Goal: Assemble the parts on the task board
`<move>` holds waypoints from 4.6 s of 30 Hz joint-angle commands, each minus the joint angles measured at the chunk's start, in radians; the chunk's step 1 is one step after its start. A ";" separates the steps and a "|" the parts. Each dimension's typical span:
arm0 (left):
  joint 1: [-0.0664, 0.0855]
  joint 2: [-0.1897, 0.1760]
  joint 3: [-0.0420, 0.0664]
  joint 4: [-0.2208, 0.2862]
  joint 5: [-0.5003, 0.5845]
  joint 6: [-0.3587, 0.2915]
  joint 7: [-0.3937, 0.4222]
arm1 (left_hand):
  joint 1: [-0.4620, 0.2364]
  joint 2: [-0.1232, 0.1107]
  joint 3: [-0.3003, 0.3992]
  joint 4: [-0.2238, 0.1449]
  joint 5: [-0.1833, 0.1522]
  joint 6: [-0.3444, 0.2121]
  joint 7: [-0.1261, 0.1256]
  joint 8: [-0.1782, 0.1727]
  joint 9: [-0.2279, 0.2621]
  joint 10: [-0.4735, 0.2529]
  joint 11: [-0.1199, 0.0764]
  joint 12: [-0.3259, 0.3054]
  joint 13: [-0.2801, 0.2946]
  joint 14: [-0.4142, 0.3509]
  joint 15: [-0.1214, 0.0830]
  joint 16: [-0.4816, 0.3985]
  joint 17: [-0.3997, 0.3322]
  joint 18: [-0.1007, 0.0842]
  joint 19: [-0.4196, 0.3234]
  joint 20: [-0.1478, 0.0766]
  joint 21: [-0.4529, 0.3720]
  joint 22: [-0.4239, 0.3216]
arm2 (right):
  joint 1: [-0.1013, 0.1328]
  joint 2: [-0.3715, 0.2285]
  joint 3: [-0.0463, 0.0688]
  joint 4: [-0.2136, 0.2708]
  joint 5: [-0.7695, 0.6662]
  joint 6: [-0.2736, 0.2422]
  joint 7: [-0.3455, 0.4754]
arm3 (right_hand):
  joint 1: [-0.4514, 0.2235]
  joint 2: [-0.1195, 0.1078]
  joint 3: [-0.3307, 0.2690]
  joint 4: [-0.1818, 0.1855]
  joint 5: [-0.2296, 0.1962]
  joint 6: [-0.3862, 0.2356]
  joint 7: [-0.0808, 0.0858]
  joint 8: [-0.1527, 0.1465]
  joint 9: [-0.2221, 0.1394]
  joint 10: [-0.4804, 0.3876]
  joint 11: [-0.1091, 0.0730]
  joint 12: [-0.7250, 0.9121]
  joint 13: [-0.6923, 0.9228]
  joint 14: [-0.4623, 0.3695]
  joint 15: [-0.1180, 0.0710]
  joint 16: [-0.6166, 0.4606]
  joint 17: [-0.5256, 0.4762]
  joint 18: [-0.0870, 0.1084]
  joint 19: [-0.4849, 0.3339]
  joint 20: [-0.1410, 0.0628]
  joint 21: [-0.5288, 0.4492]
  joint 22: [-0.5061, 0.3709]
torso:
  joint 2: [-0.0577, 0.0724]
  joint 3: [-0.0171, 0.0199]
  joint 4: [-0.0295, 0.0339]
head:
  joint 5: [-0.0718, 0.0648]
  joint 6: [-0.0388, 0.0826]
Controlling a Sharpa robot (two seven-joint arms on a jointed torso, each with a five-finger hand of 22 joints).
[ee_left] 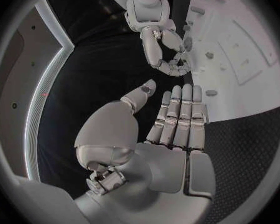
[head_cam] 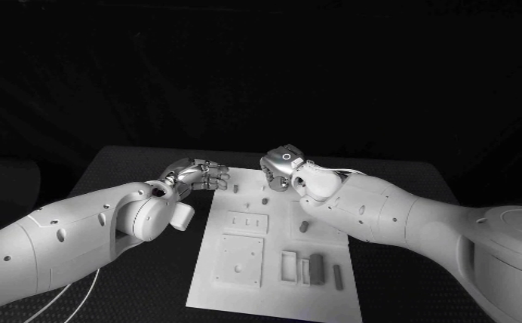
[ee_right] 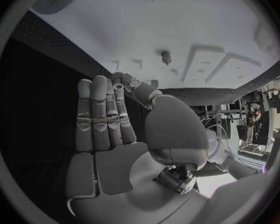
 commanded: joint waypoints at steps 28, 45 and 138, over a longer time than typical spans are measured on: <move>0.002 0.017 0.002 -0.006 -0.003 0.015 0.009 | -0.009 -0.006 -0.007 0.001 0.000 0.001 -0.004 -0.008 -0.002 0.000 -0.003 -0.009 -0.003 0.006 0.000 -0.008 0.003 -0.008 0.006 -0.001 -0.008 -0.002 | -0.001 0.038 -0.005 -0.054 -0.006 0.026 0.021 | -0.003 -0.012 0.013 0.006 0.006 0.005 0.000 0.001 0.003 0.026 -0.022 0.001 0.054 0.007 -0.010 0.005 0.001 0.041 0.000 -0.006 0.011 0.026 | 0.005 -0.0015 -0.0046 | 0.012 -0.009; 0.002 0.026 0.002 -0.014 -0.003 0.016 0.008 | -0.009 -0.006 -0.008 0.001 0.000 0.001 -0.005 -0.008 -0.002 0.001 -0.003 -0.011 -0.003 0.007 -0.001 -0.010 0.004 -0.009 0.007 -0.001 -0.009 -0.002 | -0.001 0.047 -0.005 -0.055 0.000 0.016 0.025 | -0.005 -0.013 0.015 0.006 0.006 0.004 0.001 -0.001 0.004 0.024 -0.021 -0.001 0.055 0.005 -0.010 0.005 0.001 0.041 -0.003 -0.005 0.014 0.025 | 0.004 -0.0016 -0.0050 | 0.016 -0.017; 0.002 0.007 0.002 -0.019 -0.003 0.016 0.004 | -0.011 -0.005 -0.010 0.002 0.000 0.001 -0.003 -0.010 -0.003 0.003 -0.002 -0.017 -0.005 0.008 -0.001 -0.016 0.009 -0.010 0.009 -0.002 -0.014 -0.001 | 0.045 -0.149 0.067 0.194 0.231 0.265 0.043 | -0.079 -0.116 0.012 0.061 0.005 -0.107 0.055 -0.088 -0.047 -0.138 0.034 -0.011 -0.034 -0.036 0.038 0.009 -0.001 0.041 -0.051 0.012 0.054 0.020 | 0.008 -0.0030 -0.0072 | 0.015 -0.005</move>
